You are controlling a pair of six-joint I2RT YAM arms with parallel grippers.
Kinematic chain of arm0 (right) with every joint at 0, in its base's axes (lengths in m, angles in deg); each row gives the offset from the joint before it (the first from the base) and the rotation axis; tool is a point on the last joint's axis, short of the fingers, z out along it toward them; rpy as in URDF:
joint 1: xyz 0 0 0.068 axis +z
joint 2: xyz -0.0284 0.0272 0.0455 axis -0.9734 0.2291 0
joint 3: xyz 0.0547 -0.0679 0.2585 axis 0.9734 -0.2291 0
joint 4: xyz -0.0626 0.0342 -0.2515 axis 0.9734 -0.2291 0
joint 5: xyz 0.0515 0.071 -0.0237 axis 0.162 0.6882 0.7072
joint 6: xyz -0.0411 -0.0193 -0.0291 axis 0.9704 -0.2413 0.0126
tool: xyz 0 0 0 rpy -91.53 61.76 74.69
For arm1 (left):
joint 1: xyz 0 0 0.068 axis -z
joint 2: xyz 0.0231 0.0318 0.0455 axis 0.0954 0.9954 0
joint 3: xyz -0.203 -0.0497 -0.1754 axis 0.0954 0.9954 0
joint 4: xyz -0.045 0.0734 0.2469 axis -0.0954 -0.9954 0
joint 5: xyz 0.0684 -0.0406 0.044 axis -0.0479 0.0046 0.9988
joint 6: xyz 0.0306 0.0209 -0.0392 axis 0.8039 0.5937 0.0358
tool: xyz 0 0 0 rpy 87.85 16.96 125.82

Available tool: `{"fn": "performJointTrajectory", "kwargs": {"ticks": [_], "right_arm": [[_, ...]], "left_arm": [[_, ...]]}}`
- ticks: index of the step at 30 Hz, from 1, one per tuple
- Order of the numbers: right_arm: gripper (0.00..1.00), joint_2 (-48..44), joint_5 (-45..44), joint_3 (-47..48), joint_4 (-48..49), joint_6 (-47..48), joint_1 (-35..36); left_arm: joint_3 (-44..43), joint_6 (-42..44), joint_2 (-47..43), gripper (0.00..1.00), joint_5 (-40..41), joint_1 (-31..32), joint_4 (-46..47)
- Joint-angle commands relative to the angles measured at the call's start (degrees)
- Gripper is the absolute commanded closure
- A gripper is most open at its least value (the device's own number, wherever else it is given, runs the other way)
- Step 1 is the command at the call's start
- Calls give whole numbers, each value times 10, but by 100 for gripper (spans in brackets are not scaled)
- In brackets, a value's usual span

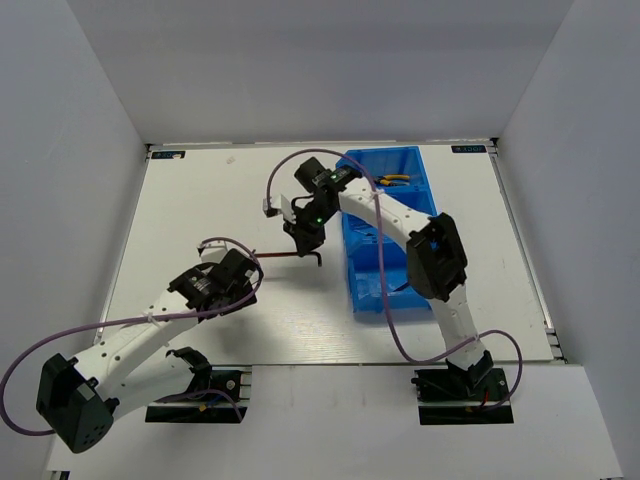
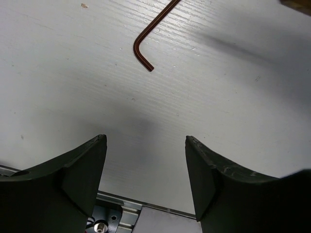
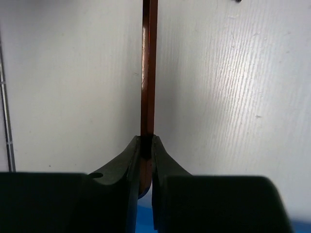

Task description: Sort the tools into containers

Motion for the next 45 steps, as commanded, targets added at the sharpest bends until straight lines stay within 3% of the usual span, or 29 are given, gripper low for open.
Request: {"fn": "performJointTrajectory", "kwargs": {"ticks": [1, 12, 20, 32, 33, 37, 45], "right_arm": [[100, -94, 8, -21, -38, 16, -12], [100, -301, 7, -218, -94, 139, -135], [100, -356, 5, -275, -115, 191, -200], [100, -410, -45, -441, -69, 288, -248], [83, -410, -52, -443, -68, 289, -248], [53, -416, -40, -455, -71, 284, -259], [51, -449, 15, -423, -83, 247, -279]], "left_arm": [[-10, 3, -7, 24, 18, -2, 5], [-61, 59, 103, 27, 34, -13, 61], [-61, 96, 133, 28, 17, -46, 99], [-111, 217, 299, 29, 11, -124, 150], [-117, 228, 305, 29, 6, -130, 157], [-129, 273, 351, 33, -8, -160, 172], [-165, 357, 416, 48, -81, -189, 222]]}}
